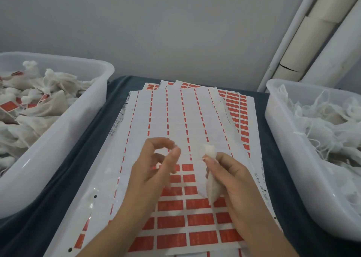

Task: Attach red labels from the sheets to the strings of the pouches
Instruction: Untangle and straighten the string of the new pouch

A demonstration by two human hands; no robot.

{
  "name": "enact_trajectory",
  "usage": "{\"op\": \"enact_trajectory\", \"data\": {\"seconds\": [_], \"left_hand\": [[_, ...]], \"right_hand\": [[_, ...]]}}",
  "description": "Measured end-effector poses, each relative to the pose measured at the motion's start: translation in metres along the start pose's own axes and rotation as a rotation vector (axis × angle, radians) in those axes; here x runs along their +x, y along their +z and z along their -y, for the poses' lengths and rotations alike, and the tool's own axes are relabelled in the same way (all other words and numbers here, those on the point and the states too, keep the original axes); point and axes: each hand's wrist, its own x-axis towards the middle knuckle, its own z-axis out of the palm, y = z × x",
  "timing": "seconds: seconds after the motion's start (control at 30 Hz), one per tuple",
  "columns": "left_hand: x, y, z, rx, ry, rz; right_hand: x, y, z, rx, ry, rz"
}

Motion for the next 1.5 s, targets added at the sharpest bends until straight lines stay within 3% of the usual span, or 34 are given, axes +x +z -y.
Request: {"op": "enact_trajectory", "data": {"seconds": [0.1,0.23,0.3,0.4,0.57,0.77,0.87,0.93,1.0,1.07,1.17,1.33,1.5], "left_hand": [[-0.006,0.006,0.005,0.255,0.164,0.046],[-0.010,0.013,0.013,0.305,0.175,0.101],[-0.008,0.010,0.012,0.211,0.130,0.127],[-0.005,0.005,0.005,-0.118,-0.048,0.189],[0.003,-0.007,0.002,-0.520,-0.327,0.147],[0.010,-0.011,0.003,-0.772,-0.368,0.044],[0.011,-0.010,0.004,-0.747,-0.313,0.100],[0.008,-0.011,0.002,-0.749,-0.260,0.167],[0.005,-0.014,-0.003,-0.763,-0.197,0.171],[0.003,-0.015,-0.007,-0.630,-0.124,0.038],[0.002,-0.014,-0.007,-0.198,0.027,-0.178],[-0.001,0.006,0.014,0.458,0.148,0.076],[-0.006,0.016,0.027,0.722,0.171,0.172]], "right_hand": [[-0.002,0.003,-0.002,-0.093,-0.092,0.001],[-0.001,0.006,-0.004,-0.132,-0.133,0.036],[0.000,0.005,-0.004,-0.145,-0.134,0.061],[-0.001,0.004,-0.002,-0.126,-0.137,0.116],[0.000,-0.002,0.000,-0.143,-0.094,0.165],[0.004,0.002,0.001,-0.161,-0.097,0.200],[0.004,-0.001,-0.003,-0.233,-0.091,0.195],[0.005,-0.008,-0.001,-0.294,-0.090,0.130],[0.010,-0.019,-0.001,-0.361,-0.096,-0.081],[0.018,-0.032,-0.001,-0.596,-0.081,-0.338],[0.021,-0.045,-0.003,-0.825,0.038,-0.435],[0.020,-0.052,-0.004,-0.779,0.079,-0.421],[0.017,-0.053,-0.002,-0.793,0.114,-0.381]]}}
